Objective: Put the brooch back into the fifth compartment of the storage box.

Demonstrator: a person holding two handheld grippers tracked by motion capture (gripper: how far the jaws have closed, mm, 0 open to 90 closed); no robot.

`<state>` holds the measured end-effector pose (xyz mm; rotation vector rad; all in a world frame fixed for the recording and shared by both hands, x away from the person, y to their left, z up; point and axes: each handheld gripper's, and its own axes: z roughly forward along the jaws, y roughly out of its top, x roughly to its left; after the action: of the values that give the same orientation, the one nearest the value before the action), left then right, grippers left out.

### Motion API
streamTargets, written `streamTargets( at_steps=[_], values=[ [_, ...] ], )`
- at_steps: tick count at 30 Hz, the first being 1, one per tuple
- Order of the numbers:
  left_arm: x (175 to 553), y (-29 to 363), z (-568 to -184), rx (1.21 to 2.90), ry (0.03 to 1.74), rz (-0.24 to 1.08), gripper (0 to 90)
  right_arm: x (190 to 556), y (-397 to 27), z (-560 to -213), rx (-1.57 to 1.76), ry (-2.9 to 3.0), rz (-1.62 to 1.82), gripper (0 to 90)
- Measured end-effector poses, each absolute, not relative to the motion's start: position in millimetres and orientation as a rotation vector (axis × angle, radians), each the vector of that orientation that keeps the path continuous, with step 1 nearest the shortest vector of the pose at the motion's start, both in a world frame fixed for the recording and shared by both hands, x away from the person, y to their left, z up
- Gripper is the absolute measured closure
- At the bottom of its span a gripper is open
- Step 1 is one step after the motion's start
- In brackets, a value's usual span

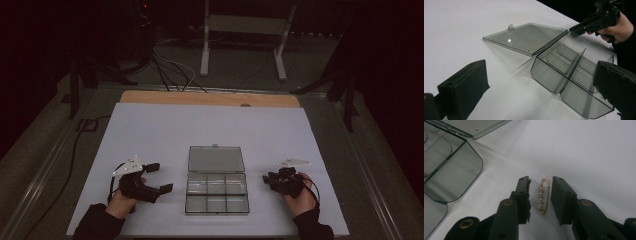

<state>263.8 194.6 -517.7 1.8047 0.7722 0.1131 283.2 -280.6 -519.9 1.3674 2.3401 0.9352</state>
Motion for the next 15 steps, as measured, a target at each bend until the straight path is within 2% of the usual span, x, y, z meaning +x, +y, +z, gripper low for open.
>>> streamTargets(
  at_steps=[15],
  values=[
    [263.9,194.1,-518.1,1.809,0.768,0.107,1.0,283.0,-273.0,-521.8,1.326,2.341,0.818,79.2]
  ],
)
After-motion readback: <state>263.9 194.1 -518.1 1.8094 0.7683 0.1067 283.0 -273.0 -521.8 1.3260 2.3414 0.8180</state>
